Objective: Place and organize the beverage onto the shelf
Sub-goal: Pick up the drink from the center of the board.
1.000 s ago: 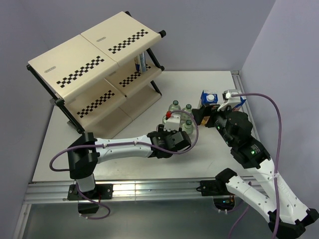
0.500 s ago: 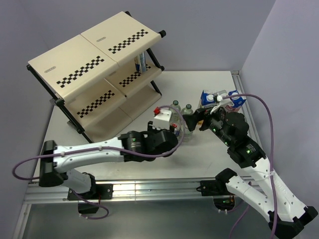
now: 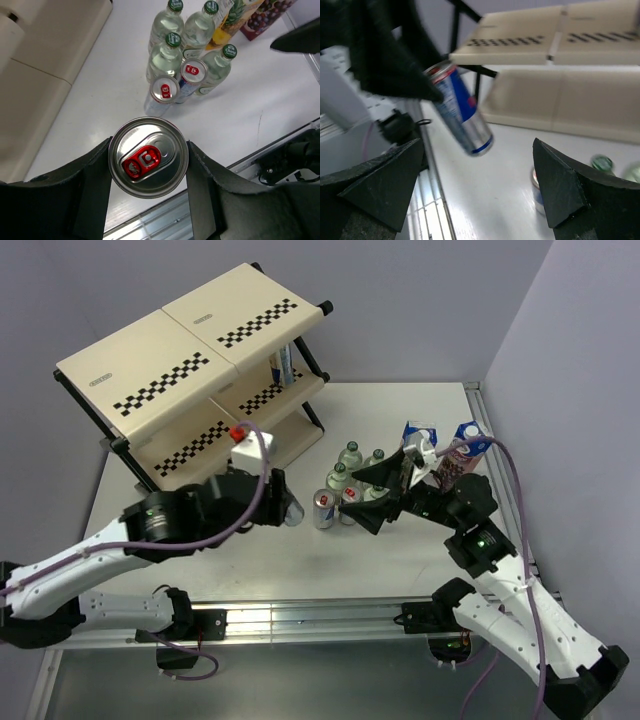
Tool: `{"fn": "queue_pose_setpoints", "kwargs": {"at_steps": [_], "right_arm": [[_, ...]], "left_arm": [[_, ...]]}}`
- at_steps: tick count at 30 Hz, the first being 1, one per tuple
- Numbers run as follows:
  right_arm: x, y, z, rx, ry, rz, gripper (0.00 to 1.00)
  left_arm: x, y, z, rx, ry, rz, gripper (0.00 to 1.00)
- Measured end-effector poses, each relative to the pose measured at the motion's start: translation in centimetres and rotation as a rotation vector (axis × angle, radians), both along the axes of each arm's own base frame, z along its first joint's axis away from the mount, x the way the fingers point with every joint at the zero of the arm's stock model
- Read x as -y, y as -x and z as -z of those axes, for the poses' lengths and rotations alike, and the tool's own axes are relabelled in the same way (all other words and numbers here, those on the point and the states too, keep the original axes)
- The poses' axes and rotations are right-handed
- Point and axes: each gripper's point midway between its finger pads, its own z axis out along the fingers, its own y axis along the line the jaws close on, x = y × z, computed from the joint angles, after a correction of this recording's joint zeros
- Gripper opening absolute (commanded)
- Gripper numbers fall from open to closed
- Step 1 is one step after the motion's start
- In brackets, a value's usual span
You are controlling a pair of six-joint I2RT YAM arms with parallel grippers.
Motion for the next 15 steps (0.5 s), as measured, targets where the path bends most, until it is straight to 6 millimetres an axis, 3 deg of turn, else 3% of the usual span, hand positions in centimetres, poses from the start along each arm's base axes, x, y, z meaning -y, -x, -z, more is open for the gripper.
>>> {"fn": "queue_pose_setpoints", "kwargs": {"at_steps": [6, 9, 15], "right_arm": [[-3.4, 1.0, -0.2, 0.015, -0.022, -0.226, 0.95], [-6.2, 1.3, 0.6, -0.007, 0.033, -0.308, 0.94], [-11.0, 5.0, 1.5, 0.019, 0.108, -0.48, 0.91]], "left_arm": [[-3.2, -1.3, -1.6, 0.009, 0.008, 0.076, 0.0], [-2.8, -0.2, -1.6, 0.001, -0.002, 0.196, 0.0], [-1.3, 2.8, -1.5, -0.011, -0.011, 0.437, 0.01]]}}
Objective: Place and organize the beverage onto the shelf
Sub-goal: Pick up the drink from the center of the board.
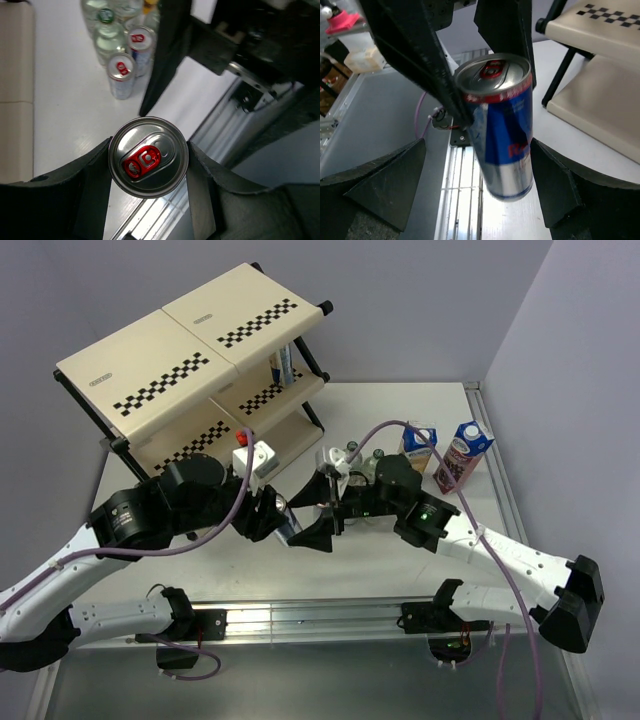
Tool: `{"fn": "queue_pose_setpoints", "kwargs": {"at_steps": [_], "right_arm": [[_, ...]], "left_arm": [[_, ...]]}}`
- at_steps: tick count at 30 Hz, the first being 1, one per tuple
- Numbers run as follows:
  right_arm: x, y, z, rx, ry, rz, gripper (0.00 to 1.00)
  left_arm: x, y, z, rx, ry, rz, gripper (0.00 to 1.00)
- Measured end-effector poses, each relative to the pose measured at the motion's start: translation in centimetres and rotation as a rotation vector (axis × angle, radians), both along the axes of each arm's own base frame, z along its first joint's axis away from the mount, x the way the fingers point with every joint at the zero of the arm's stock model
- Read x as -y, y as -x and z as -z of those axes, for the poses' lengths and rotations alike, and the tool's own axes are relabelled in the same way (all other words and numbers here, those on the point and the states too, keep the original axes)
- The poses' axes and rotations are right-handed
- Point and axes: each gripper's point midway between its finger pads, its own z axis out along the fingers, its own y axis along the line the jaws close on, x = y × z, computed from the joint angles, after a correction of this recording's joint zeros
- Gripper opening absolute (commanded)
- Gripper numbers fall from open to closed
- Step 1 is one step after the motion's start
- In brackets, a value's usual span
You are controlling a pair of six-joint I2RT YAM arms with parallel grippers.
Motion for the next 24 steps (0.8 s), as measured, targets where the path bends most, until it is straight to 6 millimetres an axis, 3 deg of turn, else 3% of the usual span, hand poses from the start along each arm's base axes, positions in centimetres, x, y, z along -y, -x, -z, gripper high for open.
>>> {"fn": "queue_pose_setpoints", "kwargs": {"at_steps": [11, 14, 17, 18, 21, 22, 24], "right_arm": [[-2.8, 2.4, 1.2, 0.071, 0.059, -0.087, 0.77], [-3.0, 2.5, 1.3, 0.101, 0.065, -0.097, 0.66], [-3.1, 2.5, 1.7, 0.12, 0.074, -0.103, 0.43], [-3.2, 2.5, 1.8, 0.123, 0.077, -0.105, 0.26], [-3.5, 2.5, 1.7, 0.131, 0.079, -0.113, 0.09], [-3.6, 2.5, 1.6, 0.134, 0.077, -0.114, 0.01], [-3.8, 2.5, 1.3, 0.142, 0.064, -0.116, 0.0]], "left_arm": [[0.6, 2.8, -0.5, 0.0, -0.018, 0.209, 0.0], [0.6, 3.1, -0.6, 0.001, -0.017, 0.229, 0.0], [0.4, 3.3, -0.5, -0.004, -0.025, 0.24, 0.0], [0.3, 3.4, -0.4, -0.005, -0.028, 0.241, 0.0], [-0.1, 3.4, -0.4, -0.001, -0.033, 0.231, 0.0], [-0.2, 3.4, -0.5, 0.003, -0.029, 0.228, 0.07], [-0.4, 3.4, -0.8, 0.012, -0.023, 0.221, 0.23]]}}
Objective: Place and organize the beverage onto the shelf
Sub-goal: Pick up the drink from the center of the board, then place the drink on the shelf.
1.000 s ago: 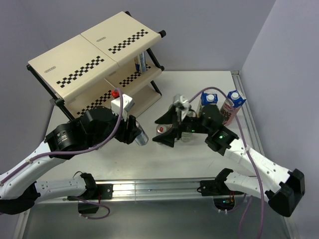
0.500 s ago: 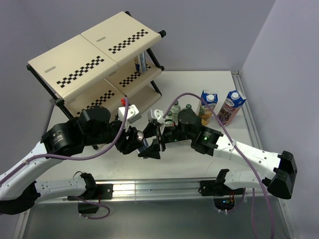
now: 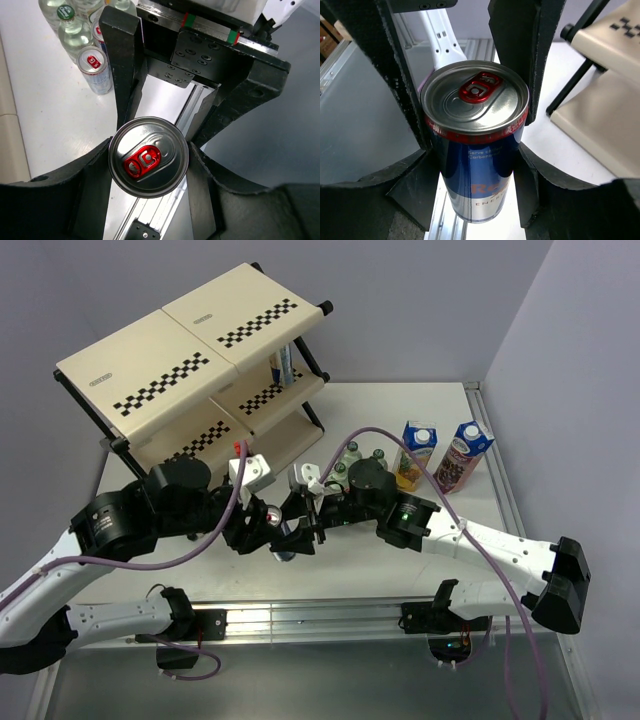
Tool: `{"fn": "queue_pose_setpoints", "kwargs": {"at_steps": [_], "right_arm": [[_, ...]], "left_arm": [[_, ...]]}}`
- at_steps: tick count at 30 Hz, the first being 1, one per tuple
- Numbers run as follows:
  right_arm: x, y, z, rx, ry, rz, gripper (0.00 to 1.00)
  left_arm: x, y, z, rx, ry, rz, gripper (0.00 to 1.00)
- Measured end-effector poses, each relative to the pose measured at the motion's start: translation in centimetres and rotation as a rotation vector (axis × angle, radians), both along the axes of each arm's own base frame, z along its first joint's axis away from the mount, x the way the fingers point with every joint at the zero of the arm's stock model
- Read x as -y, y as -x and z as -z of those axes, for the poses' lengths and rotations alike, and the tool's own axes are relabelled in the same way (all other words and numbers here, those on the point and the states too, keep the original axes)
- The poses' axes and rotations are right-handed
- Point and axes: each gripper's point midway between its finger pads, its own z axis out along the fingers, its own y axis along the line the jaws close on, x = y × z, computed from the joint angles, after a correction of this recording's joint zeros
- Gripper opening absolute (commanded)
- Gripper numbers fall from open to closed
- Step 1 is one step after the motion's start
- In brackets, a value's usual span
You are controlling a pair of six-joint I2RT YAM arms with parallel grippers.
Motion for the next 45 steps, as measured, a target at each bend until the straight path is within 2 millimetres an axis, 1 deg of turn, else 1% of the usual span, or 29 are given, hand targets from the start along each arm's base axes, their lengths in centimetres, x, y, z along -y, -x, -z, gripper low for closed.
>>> {"fn": "queue_pose_setpoints", "kwargs": {"at_steps": [1, 3, 4, 6, 7, 10, 13, 15, 18, 21, 24, 26, 27, 29, 30, 32, 36, 40, 45], "right_arm": [[-0.1, 0.0, -0.2, 0.002, -0.007, 0.0, 0.0], [-0.2, -0.1, -0.7, 0.006, -0.027, 0.005, 0.0], [-0.3, -0.2, -0.9, 0.01, -0.04, 0.009, 0.0], [-0.5, -0.3, -1.4, 0.011, -0.064, 0.022, 0.0], [-0.5, -0.4, -1.3, 0.001, -0.07, 0.036, 0.0], [-0.6, -1.2, -1.2, -0.007, -0.085, 0.083, 0.0], [-0.6, -1.9, -0.9, -0.02, -0.09, 0.129, 0.0], [-0.7, -2.8, -1.0, -0.024, -0.099, 0.184, 0.0], [-0.5, -5.6, -1.7, -0.03, -0.132, 0.346, 0.0], [0.1, -9.2, -2.4, -0.02, -0.172, 0.536, 0.0], [0.4, -13.0, -2.6, 0.0, -0.18, 0.707, 0.0], [0.1, -15.3, -2.7, 0.004, -0.172, 0.777, 0.0], [-0.1, -16.6, -2.7, 0.005, -0.167, 0.805, 0.0], [-0.3, -19.0, -3.0, 0.004, -0.172, 0.854, 0.0], [-0.2, -20.4, -3.0, 0.004, -0.171, 0.881, 0.0], [0.3, -22.7, -3.1, 0.007, -0.178, 0.927, 0.0], [0.2, -27.1, -3.2, 0.014, -0.182, 1.001, 0.0], [-1.3, -29.8, -3.9, 0.029, -0.192, 1.024, 0.0], [-2.8, -31.6, -3.9, 0.047, -0.177, 1.03, 0.0]], "left_arm": [[-0.1, 0.0, -0.1, 0.005, 0.005, -0.003, 0.43], [-0.3, -0.1, -0.6, 0.019, 0.02, -0.01, 0.6], [-0.3, -0.2, -0.9, 0.03, 0.031, -0.017, 0.77], [-0.6, -0.8, -1.5, 0.054, 0.05, -0.057, 0.83], [-0.8, -1.3, -2.0, 0.068, 0.064, -0.089, 0.89], [-1.4, -2.6, -3.2, 0.103, 0.093, -0.177, 0.99], [-2.0, -4.1, -5.0, 0.145, 0.136, -0.275, 0.99], [-2.9, -5.3, -6.3, 0.172, 0.167, -0.368, 0.99], [-5.3, -7.2, -7.9, 0.213, 0.22, -0.558, 0.99], [-8.5, -8.4, -9.1, 0.243, 0.297, -0.753, 0.99], [-12.1, -9.1, -8.4, 0.276, 0.356, -0.935, 1.0], [-13.8, -9.3, -7.2, 0.298, 0.358, -1.014, 1.0], [-14.3, -9.4, -6.7, 0.303, 0.353, -1.039, 0.99], [-14.7, -9.6, -5.7, 0.311, 0.34, -1.074, 0.99], [-14.8, -9.7, -5.5, 0.314, 0.339, -1.083, 1.0], [-14.9, -9.9, -5.0, 0.318, 0.336, -1.099, 1.0], [-14.9, -10.2, -4.9, 0.319, 0.347, -1.116, 1.0], [-15.3, -10.7, -4.6, 0.324, 0.343, -1.141, 1.0], [-15.3, -11.2, -4.3, 0.322, 0.328, -1.143, 1.0]]}}
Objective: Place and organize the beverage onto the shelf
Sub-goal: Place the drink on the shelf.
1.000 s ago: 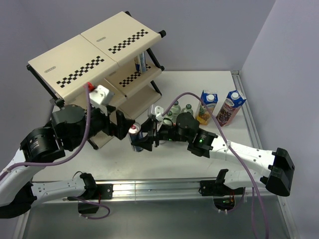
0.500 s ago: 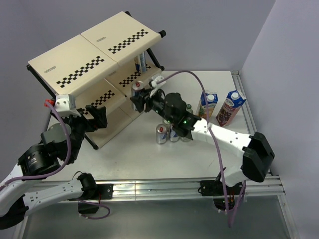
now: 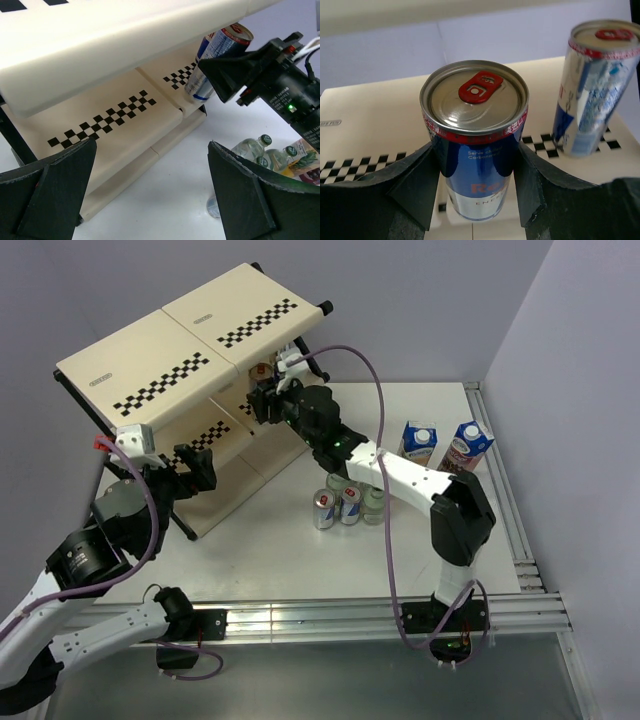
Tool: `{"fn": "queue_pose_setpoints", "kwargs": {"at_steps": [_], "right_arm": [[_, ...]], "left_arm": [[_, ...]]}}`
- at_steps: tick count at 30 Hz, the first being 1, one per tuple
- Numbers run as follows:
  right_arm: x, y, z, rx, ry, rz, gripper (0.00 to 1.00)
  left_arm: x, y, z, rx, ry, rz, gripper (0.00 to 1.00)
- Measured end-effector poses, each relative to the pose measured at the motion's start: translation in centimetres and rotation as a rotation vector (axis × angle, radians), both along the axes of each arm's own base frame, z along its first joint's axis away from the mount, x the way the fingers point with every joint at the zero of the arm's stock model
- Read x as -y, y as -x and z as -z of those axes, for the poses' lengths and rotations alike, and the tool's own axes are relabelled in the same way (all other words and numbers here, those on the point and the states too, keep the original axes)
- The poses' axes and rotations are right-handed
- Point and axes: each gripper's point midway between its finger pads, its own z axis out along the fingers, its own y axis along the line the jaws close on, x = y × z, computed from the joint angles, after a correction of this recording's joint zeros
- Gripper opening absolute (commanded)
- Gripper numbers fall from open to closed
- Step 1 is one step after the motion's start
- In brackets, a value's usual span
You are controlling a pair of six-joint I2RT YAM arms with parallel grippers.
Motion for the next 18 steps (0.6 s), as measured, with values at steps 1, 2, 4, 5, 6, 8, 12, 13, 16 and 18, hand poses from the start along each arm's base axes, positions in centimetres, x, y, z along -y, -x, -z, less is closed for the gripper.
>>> {"fn": "queue_pose_setpoints", "kwargs": {"at_steps": [1, 2, 4, 5, 6, 8, 12, 13, 16, 18], "right_arm": [[-0.3, -0.4, 0.0, 0.002, 0.004, 0.001, 0.0], [-0.6, -0.8, 0.0, 0.004, 0.007, 0.002, 0.0], [-1.1, -1.5, 0.0, 0.011, 0.014, 0.008, 0.0], [-1.3, -1.9, 0.4, 0.01, 0.023, 0.011, 0.0], [-1.4, -2.2, 0.6, 0.009, 0.028, 0.013, 0.0], [-1.7, -2.7, 1.2, 0.004, 0.038, 0.014, 0.0], [-2.1, -3.5, 1.2, 0.017, 0.052, 0.015, 0.0], [-2.2, -3.7, 1.2, 0.022, 0.055, 0.016, 0.0], [-2.5, -4.3, 1.4, 0.039, 0.074, 0.018, 0.0], [-2.8, -4.7, 1.3, 0.048, 0.08, 0.022, 0.01]], "left_arm": [[0.0, -0.1, 0.0, -0.001, 0.001, 0.001, 1.0], [0.0, -0.2, 0.0, -0.001, -0.002, 0.0, 1.0], [0.0, -0.3, 0.0, 0.002, 0.001, 0.001, 1.0], [0.0, -0.4, 0.1, 0.003, 0.004, 0.002, 1.0], [0.0, -0.5, 0.2, 0.002, 0.004, 0.006, 1.0], [0.1, -0.7, 0.5, 0.003, 0.004, 0.008, 0.99], [-0.1, -1.2, 1.2, -0.009, -0.005, 0.001, 0.99], [-0.1, -1.3, 1.3, -0.011, -0.005, 0.004, 1.0], [0.0, -1.5, 1.3, -0.009, 0.001, 0.009, 0.99], [0.0, -1.6, 1.5, -0.012, 0.002, 0.014, 1.0]]}}
